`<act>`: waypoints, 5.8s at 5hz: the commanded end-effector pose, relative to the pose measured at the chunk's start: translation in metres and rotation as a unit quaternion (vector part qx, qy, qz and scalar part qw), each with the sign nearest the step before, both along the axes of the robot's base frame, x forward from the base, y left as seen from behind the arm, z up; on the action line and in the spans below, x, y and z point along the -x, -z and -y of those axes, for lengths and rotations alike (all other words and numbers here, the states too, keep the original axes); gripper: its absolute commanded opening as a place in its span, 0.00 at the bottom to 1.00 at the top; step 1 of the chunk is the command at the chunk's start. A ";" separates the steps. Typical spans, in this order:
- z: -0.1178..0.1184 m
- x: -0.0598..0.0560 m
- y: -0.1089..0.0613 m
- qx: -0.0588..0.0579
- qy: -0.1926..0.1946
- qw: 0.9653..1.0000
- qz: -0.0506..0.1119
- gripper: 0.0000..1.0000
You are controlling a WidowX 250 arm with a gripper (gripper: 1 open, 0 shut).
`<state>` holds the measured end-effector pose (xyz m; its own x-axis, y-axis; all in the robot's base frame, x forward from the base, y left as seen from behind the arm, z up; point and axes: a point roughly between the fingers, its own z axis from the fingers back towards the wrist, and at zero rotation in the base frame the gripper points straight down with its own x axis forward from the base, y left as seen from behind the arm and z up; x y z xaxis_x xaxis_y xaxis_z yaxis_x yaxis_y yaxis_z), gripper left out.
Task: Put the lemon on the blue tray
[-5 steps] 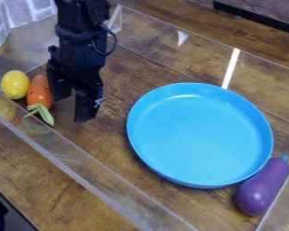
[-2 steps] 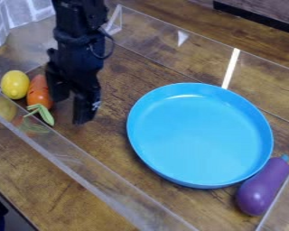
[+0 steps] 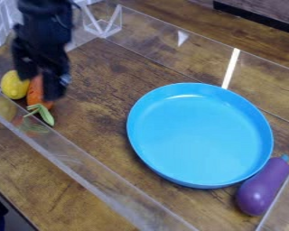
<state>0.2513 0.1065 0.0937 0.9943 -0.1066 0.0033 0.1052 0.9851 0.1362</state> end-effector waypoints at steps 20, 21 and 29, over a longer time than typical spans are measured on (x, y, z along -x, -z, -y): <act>-0.044 -0.025 0.069 0.033 -0.005 0.999 0.032 0.00; -0.041 -0.026 0.069 0.033 -0.001 0.999 0.030 0.00; -0.001 -0.040 0.039 0.026 0.049 0.998 0.024 0.00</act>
<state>0.2774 0.1063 0.0309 0.9819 -0.1889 -0.0140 0.1894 0.9808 0.0469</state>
